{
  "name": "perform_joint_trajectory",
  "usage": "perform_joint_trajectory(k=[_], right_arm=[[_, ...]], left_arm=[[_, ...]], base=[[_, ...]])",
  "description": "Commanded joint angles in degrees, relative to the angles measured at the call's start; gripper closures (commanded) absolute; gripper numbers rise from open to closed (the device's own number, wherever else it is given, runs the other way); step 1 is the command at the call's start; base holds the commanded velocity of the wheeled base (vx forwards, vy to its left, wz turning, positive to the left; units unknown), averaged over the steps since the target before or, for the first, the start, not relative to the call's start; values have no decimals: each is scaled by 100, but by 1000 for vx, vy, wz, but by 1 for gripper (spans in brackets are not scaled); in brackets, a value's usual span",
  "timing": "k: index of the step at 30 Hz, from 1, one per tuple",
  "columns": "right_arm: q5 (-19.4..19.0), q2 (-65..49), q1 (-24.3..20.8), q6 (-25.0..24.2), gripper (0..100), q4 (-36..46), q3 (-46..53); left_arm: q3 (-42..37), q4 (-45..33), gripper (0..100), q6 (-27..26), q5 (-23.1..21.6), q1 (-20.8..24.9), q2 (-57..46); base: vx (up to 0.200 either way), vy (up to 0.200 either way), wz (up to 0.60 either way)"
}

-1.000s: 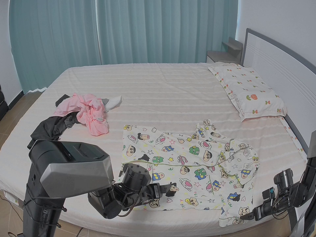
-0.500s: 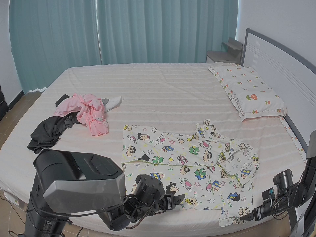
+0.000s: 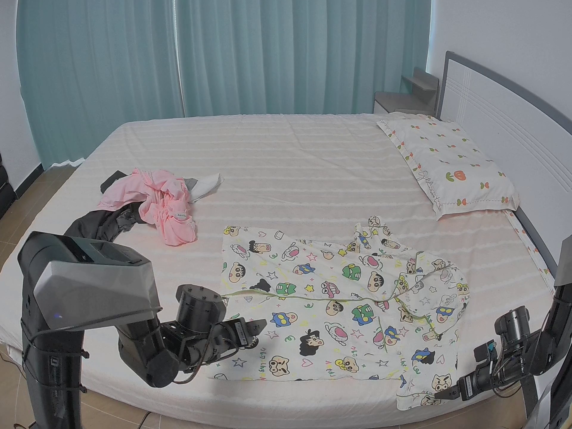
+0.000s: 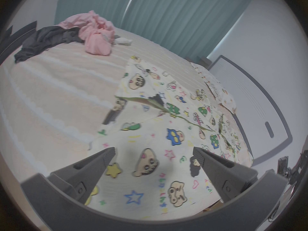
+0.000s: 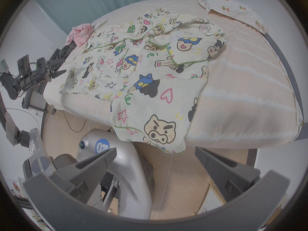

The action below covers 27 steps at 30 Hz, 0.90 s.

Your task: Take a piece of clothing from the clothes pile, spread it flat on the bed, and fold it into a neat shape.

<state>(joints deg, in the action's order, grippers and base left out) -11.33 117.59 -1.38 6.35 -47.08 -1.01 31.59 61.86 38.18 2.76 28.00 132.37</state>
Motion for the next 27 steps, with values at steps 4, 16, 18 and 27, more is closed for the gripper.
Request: perform_joint_trajectory(k=[4, 16, 18, 27], right_arm=[[-10, 10, -3, 6, 0, -3, 101], [-10, 18, -3, 6, 0, -3, 101], [-10, 18, 6, 6, 0, -3, 101], [-1, 124, 15, 6, 0, -108, 101]], left_arm=[[-364, 2, 0, 383, -65, -269, -18], [-205, 64, 0, 383, -73, -691, 246], [-91, 72, 0, 401, -82, -691, 290], [252, 72, 0, 392, -363, -638, 387]], base=[[0, 0, 0], [0, 0, 0], [0, 0, 0], [0, 0, 0]])
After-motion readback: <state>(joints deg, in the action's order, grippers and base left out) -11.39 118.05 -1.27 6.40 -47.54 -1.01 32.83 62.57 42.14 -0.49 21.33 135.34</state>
